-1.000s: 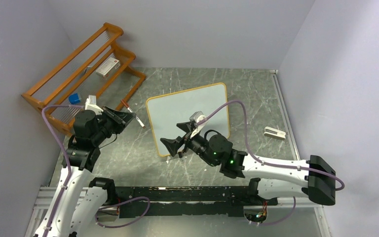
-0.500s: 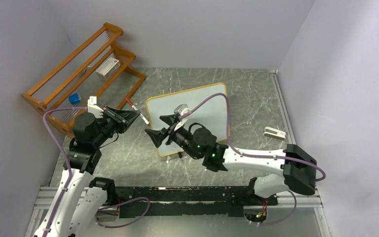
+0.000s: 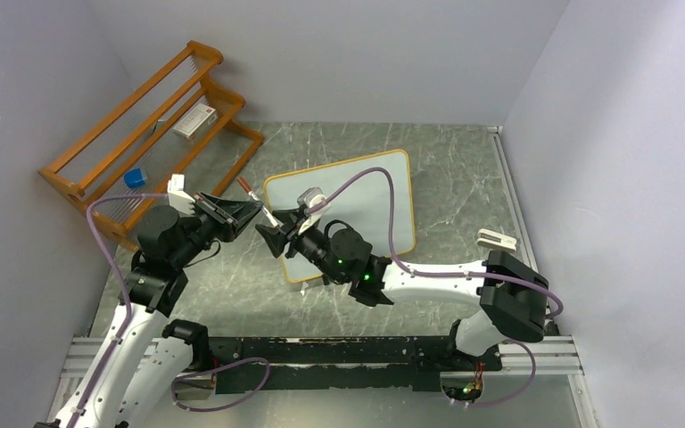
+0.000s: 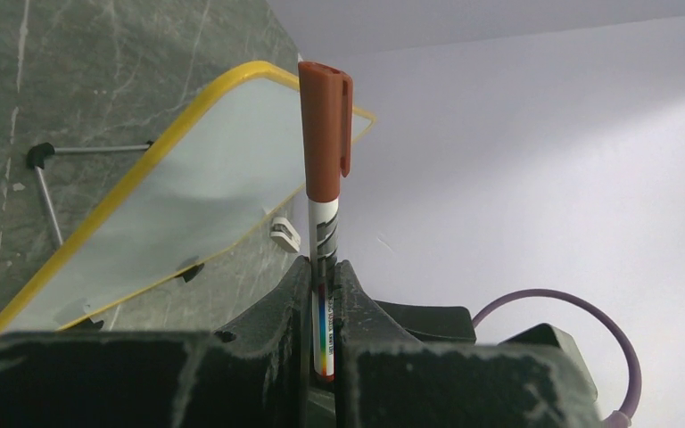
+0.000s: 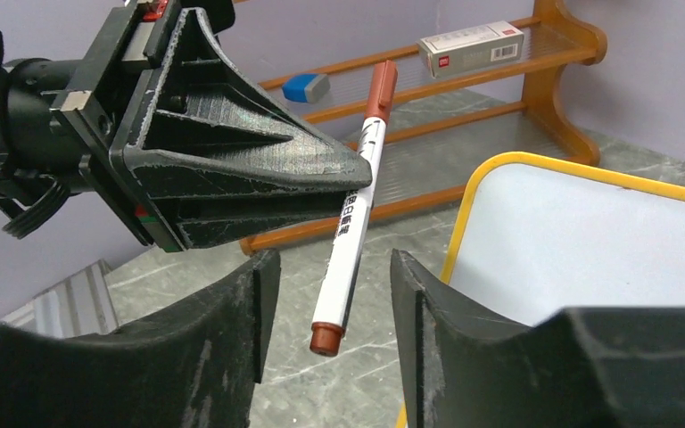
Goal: Write a sentence on the whiteboard
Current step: Open the whiteboard marker at the center of the board.
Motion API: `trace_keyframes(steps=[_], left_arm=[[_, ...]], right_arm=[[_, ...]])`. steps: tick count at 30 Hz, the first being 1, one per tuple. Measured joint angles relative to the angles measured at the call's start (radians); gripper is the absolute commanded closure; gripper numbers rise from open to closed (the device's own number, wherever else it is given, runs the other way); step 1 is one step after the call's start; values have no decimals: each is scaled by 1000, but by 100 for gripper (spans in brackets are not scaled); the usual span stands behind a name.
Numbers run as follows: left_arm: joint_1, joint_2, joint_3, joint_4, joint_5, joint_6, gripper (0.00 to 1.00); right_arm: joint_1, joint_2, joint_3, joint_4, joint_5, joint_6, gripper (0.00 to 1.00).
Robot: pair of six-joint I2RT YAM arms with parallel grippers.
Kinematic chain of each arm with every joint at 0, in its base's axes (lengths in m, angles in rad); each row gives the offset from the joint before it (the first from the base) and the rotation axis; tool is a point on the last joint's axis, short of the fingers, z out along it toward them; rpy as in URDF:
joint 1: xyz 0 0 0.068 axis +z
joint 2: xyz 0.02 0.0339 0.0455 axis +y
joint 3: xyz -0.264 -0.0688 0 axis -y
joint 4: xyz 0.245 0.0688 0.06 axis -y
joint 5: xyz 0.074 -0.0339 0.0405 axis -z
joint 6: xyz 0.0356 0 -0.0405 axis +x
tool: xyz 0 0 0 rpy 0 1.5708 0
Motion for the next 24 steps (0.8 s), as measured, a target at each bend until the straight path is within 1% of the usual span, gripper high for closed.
trace_keyframes(steps=[2, 6, 8, 11, 12, 14, 15, 16, 19, 20, 23, 24], left_arm=[[-10, 0, -5, 2, -2, -6, 95], [-25, 0, -14, 7, -3, -14, 95], [-30, 0, -21, 14, -3, -19, 95], [-37, 0, -27, 17, -5, -21, 95], [-39, 0, -28, 19, -6, -23, 95], [-41, 0, -28, 22, -10, -24, 95], [-42, 0, -28, 23, -14, -25, 95], [-43, 0, -28, 24, -16, -25, 92], [-45, 0, -28, 23, -21, -22, 78], [-46, 0, -28, 23, -21, -18, 71], [-51, 0, -22, 4, -27, 23, 43], [-51, 3, -13, -15, -38, 43, 36]], right_arm=[[0, 10, 1, 7, 1, -2, 56], [0, 15, 1, 16, 5, -8, 61], [0, 15, 1, 27, 14, -11, 66], [0, 15, 1, 37, 25, -17, 79], [0, 15, 1, 39, 33, -19, 87], [-2, 15, 0, 42, 53, -26, 98], [-3, 15, 0, 42, 56, -26, 100], [-4, 15, 0, 42, 60, -26, 100], [-3, 12, -1, 41, 63, -27, 100], [-3, 8, -4, 39, 63, -27, 100], [-3, -23, -18, 9, 58, -27, 100], [-3, -43, -24, -12, 54, -26, 100]])
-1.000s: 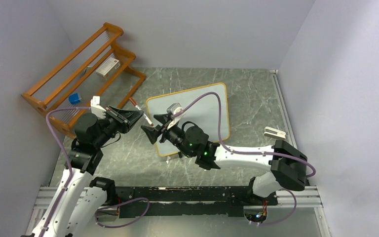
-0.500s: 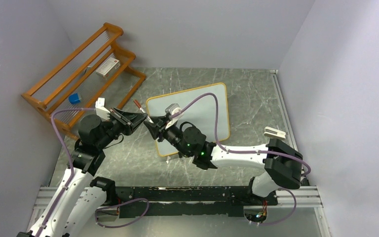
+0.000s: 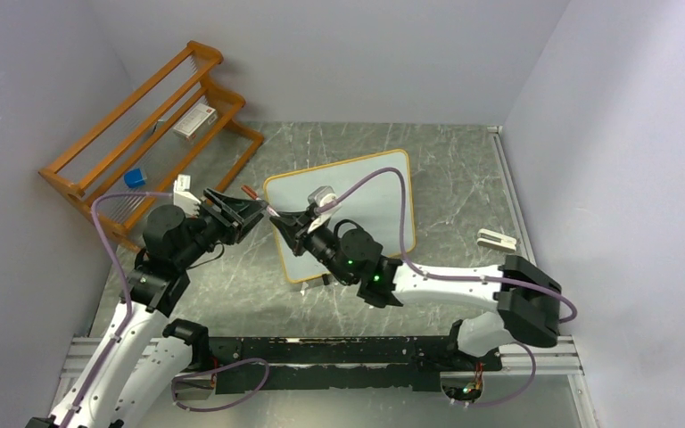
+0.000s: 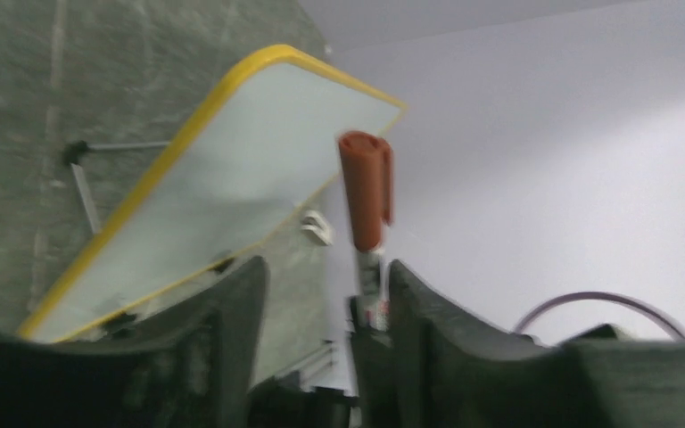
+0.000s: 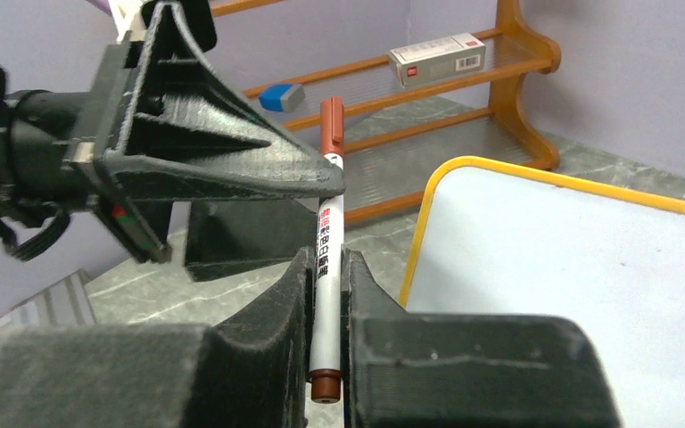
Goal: Write a sentence on the whiteboard
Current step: Open the whiteboard marker at the center of the board.
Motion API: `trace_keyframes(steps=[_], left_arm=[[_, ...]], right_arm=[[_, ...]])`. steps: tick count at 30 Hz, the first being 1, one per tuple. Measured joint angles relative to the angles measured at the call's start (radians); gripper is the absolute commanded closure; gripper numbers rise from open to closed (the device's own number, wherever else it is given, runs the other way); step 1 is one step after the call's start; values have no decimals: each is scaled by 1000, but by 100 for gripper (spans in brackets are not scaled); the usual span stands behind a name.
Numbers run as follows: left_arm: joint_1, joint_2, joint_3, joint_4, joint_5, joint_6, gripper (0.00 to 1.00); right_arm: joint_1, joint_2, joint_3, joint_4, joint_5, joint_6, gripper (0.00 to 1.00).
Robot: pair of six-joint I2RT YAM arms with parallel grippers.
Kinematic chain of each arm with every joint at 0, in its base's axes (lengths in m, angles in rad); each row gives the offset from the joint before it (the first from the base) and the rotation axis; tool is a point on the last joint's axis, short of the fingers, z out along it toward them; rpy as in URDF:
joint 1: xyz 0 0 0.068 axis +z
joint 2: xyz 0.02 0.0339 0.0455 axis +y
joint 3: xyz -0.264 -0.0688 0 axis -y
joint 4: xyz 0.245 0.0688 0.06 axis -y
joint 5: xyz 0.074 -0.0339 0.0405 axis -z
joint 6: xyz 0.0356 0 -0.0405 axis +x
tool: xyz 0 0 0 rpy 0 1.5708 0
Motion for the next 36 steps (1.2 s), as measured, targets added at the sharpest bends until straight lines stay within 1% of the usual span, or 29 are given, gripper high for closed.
trace_keyframes(steps=[2, 4, 8, 11, 14, 18, 21, 25, 28, 32, 36], left_arm=[[0, 10, 27, -37, -18, 51, 26], [0, 22, 67, -66, -36, 122, 19], [0, 60, 168, -92, -52, 320, 16], [0, 100, 246, -94, -25, 503, 17], [0, 130, 294, -90, 50, 700, 17], [0, 160, 306, -72, 200, 945, 16], [0, 198, 314, -72, 298, 1064, 16], [0, 299, 393, -117, 432, 1207, 18], [-3, 373, 457, -158, 554, 1294, 19], [-7, 425, 470, -216, 687, 1382, 20], [-13, 478, 499, -325, 768, 1477, 24]], right_arm=[[-5, -48, -7, -46, -13, 0, 100], [-14, -103, -9, -98, -31, 2, 100], [-55, -218, -9, -212, -65, 10, 100], [-97, -286, 0, -317, -104, 23, 100], [-151, -331, 24, -437, -161, 37, 100], [-222, -370, 58, -584, -267, 41, 100], [-264, -402, 66, -670, -368, 29, 100], [-309, -448, 68, -767, -487, -9, 100], [-328, -468, 72, -810, -560, -34, 100], [-332, -475, 74, -822, -654, -48, 100], [-333, -475, 74, -823, -721, -53, 100]])
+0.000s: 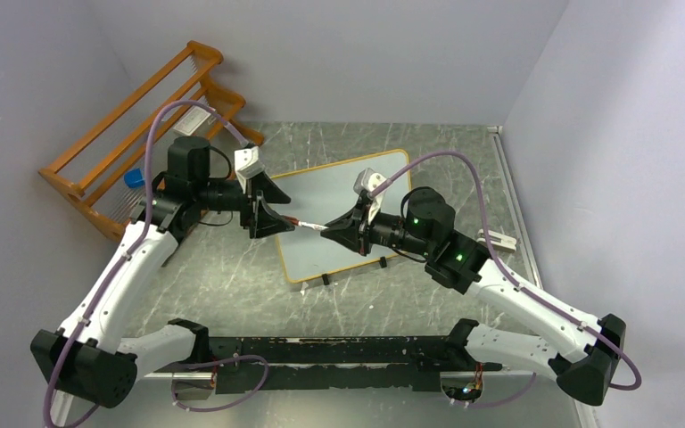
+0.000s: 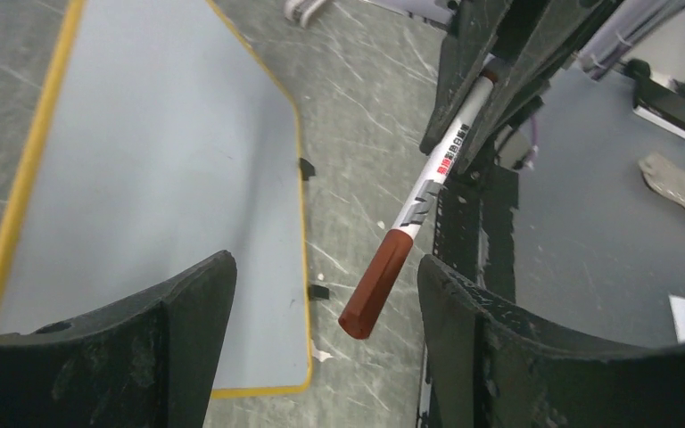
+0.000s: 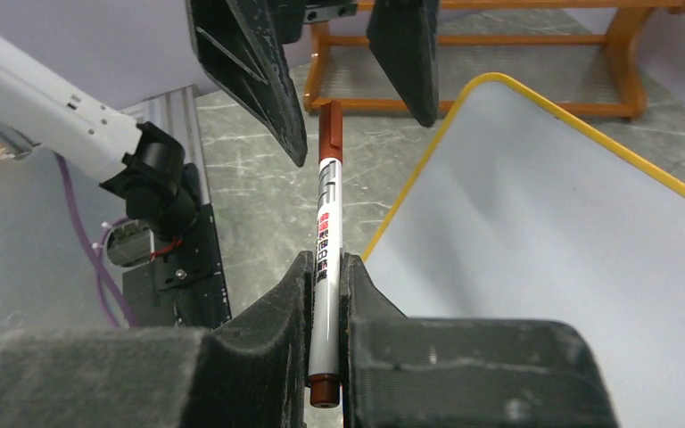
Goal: Write a sentence on the whiteboard
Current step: Open the whiteboard marker at the center of the board.
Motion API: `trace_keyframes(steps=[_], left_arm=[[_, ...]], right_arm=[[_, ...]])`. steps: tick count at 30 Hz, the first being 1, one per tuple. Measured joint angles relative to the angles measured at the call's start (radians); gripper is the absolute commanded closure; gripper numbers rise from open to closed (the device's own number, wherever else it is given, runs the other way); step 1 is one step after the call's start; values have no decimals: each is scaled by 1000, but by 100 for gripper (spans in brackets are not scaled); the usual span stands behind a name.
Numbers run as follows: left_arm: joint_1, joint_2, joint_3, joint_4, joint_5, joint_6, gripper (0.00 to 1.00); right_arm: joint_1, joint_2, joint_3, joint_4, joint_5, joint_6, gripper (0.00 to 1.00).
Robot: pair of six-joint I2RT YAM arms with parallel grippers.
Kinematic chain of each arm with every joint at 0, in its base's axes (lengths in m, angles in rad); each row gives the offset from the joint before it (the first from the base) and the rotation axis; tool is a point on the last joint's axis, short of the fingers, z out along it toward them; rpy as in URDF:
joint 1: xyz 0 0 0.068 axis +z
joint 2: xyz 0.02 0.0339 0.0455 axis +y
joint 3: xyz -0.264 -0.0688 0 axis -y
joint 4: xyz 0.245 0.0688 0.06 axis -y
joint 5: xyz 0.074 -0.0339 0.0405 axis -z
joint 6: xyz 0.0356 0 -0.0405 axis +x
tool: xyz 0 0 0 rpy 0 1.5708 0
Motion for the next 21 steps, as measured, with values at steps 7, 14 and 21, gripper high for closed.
trace_keyframes(steps=[7, 14, 21], left_arm=[[-63, 85, 67, -194, 82, 161, 48], [-98, 116, 85, -309, 117, 263, 70], [-99, 113, 87, -331, 149, 293, 62]], right_arm=[[-1, 0, 0, 1, -61, -10, 100], [-1, 1, 0, 4, -88, -24, 100], [-4, 2, -9, 7, -119, -35, 100]])
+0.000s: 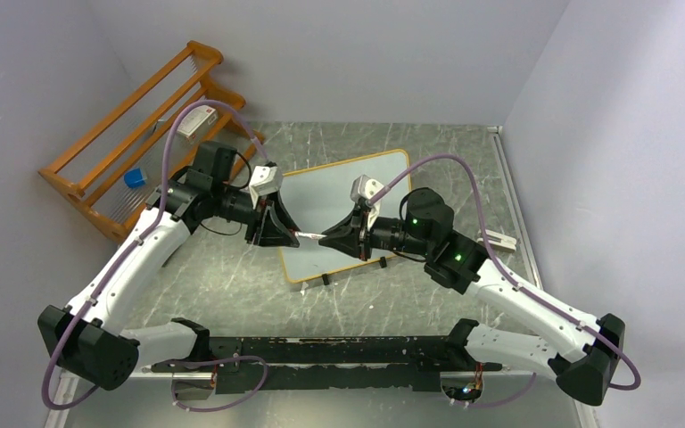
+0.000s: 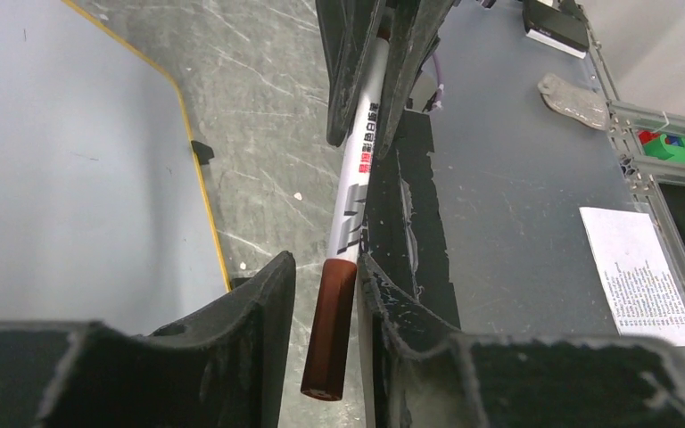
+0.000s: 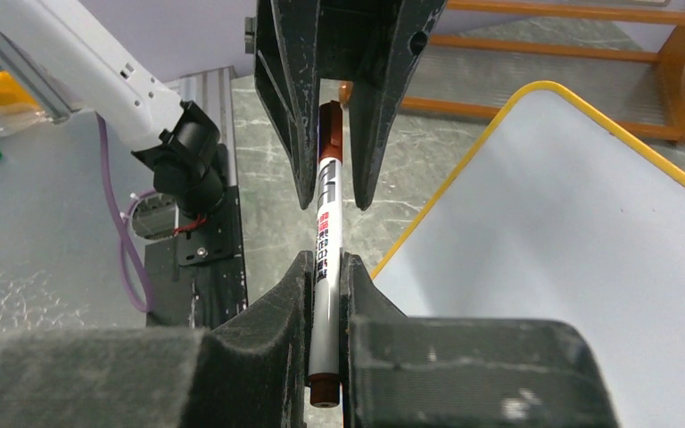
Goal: Write a sentence on the whiteboard
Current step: Open the whiteboard marker at the center of the board.
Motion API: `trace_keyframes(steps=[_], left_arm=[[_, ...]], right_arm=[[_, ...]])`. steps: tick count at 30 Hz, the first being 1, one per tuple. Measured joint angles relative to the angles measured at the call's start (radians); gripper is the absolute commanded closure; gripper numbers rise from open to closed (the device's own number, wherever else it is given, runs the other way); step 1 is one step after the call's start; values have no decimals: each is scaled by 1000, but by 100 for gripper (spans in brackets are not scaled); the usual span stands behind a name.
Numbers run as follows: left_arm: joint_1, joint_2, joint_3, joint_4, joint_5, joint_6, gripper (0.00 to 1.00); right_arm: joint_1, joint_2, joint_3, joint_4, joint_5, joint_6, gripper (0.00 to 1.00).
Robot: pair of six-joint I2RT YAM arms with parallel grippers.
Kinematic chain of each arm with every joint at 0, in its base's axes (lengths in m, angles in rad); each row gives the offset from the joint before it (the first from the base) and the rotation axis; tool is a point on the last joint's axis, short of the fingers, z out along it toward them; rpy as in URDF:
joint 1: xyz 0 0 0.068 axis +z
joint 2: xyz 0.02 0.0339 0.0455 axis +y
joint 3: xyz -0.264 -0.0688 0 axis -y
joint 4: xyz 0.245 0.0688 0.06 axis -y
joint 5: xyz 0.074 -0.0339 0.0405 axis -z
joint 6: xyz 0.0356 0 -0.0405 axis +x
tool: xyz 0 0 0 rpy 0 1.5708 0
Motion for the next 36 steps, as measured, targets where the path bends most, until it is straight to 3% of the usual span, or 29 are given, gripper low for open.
trace_keyframes(steps=[3, 9, 10, 14, 18, 21, 27, 36], left_arm=[[0, -6, 0, 0, 6, 0, 64], [0, -15, 0, -13, 21, 7, 94], [-2, -15, 0, -24, 27, 17, 95], [-3, -15, 0, -41, 31, 27, 95], [-3, -28, 0, -22, 25, 3, 95], [-3, -55, -14, 34, 20, -40, 95], [-3, -86, -47, 113, 18, -95, 95], [-3, -86, -75, 120, 37, -99, 95]], right_arm=[[0, 0, -3, 0, -17, -14, 100], [-3, 6, -6, 2, -28, -23, 100], [-4, 6, -8, 2, -32, -23, 100], [-8, 7, -9, 2, -49, -12, 74], [-9, 19, -8, 18, -68, 25, 55], [-9, 38, -8, 29, -96, 59, 47], [-12, 55, -3, 33, -123, 120, 43], [-55, 68, 70, 37, -137, 199, 48]])
